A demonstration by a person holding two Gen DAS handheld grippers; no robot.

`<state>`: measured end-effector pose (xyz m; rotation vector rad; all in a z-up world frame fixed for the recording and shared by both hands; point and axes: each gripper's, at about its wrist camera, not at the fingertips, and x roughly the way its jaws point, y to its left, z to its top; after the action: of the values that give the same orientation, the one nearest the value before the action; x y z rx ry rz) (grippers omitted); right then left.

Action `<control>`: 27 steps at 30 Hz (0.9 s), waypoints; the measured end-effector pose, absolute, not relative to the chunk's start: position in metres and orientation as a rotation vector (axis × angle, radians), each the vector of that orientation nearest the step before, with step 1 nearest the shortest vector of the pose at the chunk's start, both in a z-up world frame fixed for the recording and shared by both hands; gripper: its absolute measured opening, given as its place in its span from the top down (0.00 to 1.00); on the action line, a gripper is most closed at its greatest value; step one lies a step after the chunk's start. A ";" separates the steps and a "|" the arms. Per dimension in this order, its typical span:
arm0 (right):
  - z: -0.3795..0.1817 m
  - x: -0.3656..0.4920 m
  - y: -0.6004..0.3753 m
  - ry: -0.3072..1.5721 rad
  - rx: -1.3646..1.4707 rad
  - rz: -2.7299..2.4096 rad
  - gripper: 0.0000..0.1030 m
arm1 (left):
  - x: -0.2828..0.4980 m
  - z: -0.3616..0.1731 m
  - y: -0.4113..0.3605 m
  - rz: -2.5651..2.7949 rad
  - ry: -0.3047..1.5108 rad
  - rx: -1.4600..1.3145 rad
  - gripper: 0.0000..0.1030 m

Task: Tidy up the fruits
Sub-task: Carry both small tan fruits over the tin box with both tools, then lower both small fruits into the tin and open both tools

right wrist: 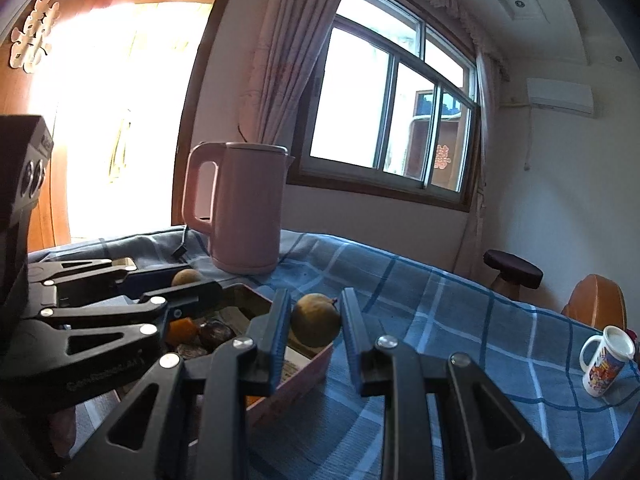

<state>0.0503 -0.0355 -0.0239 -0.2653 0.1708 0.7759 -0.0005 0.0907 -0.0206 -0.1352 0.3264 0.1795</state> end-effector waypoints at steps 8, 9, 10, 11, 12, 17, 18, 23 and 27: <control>-0.027 0.049 -0.022 0.184 -0.269 0.804 0.72 | -0.003 -0.024 0.103 0.206 0.337 -0.140 0.72; -0.028 0.048 -0.020 0.186 -0.271 0.808 0.72 | -0.003 -0.025 0.105 0.210 0.339 -0.140 0.72; -0.028 0.048 -0.019 0.187 -0.271 0.812 0.72 | -0.004 -0.025 0.107 0.216 0.341 -0.139 0.72; -0.029 0.048 -0.017 0.188 -0.272 0.816 0.72 | -0.004 -0.025 0.108 0.221 0.343 -0.140 0.72; -0.030 0.047 -0.015 0.190 -0.273 0.820 0.72 | -0.004 -0.026 0.110 0.227 0.344 -0.139 0.72; -0.031 0.047 -0.005 0.204 -0.269 0.849 0.72 | -0.005 -0.029 0.121 0.250 0.367 -0.139 0.72; -0.032 0.046 -0.003 0.206 -0.272 0.855 0.72 | -0.005 -0.029 0.121 0.253 0.370 -0.139 0.72; -0.037 0.044 0.009 0.219 -0.289 0.876 0.72 | -0.007 -0.033 0.128 0.261 0.389 -0.145 0.72; -0.042 0.046 0.015 0.242 -0.298 0.885 0.72 | -0.005 -0.037 0.132 0.265 0.412 -0.152 0.72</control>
<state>0.0458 0.0154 -0.0417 -0.2979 0.2420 0.8846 -0.0046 0.1319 -0.0374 -0.1517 0.4117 0.2651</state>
